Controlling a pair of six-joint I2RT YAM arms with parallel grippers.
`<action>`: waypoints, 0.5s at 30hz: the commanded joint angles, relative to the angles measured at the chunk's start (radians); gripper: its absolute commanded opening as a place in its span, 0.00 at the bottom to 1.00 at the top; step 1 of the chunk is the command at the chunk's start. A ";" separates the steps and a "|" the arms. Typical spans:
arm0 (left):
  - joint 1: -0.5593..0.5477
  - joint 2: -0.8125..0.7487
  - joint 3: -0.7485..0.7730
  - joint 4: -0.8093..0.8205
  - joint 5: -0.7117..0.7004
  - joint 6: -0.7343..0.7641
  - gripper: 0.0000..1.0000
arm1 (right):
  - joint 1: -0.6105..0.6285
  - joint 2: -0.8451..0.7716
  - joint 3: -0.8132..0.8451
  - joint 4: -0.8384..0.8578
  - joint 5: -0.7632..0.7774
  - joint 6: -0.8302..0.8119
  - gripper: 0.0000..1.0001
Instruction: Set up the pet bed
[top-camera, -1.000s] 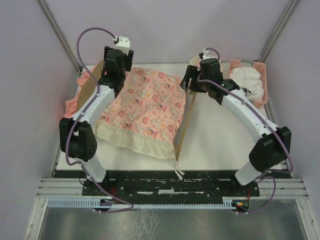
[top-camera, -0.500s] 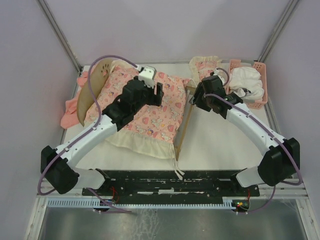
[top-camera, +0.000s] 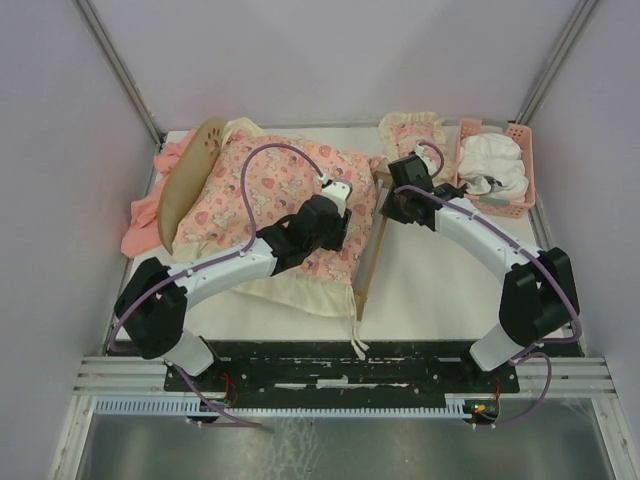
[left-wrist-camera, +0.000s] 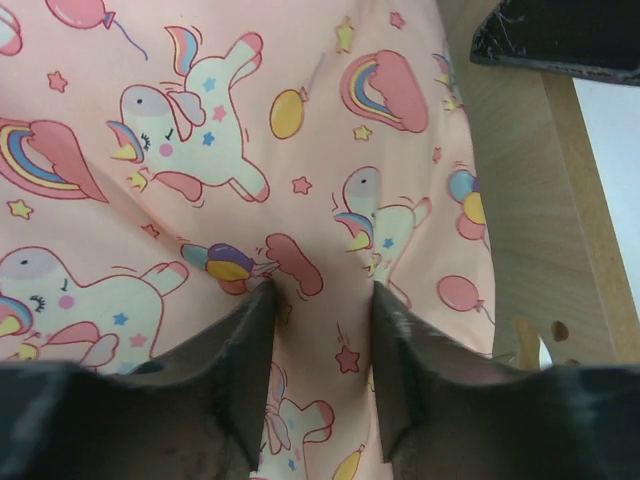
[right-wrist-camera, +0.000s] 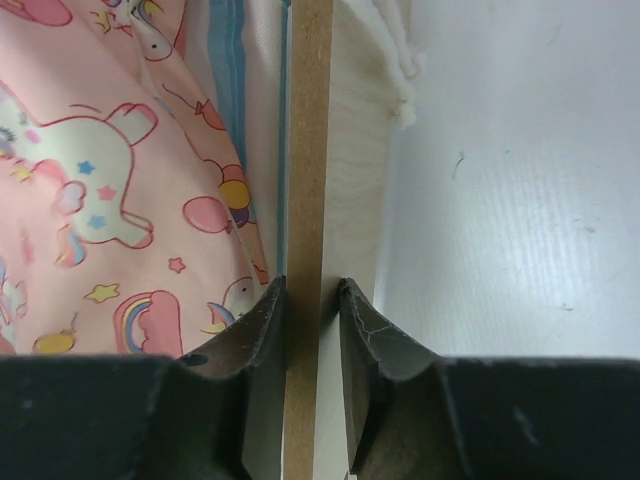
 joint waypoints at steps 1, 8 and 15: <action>-0.038 0.033 0.066 0.113 0.011 -0.051 0.40 | -0.048 -0.046 0.013 -0.015 0.137 -0.069 0.20; -0.111 0.105 0.155 0.185 0.122 -0.116 0.06 | -0.147 -0.067 0.010 -0.031 0.114 -0.136 0.15; -0.131 0.198 0.222 0.281 0.126 -0.163 0.03 | -0.201 -0.105 0.037 -0.053 0.152 -0.204 0.14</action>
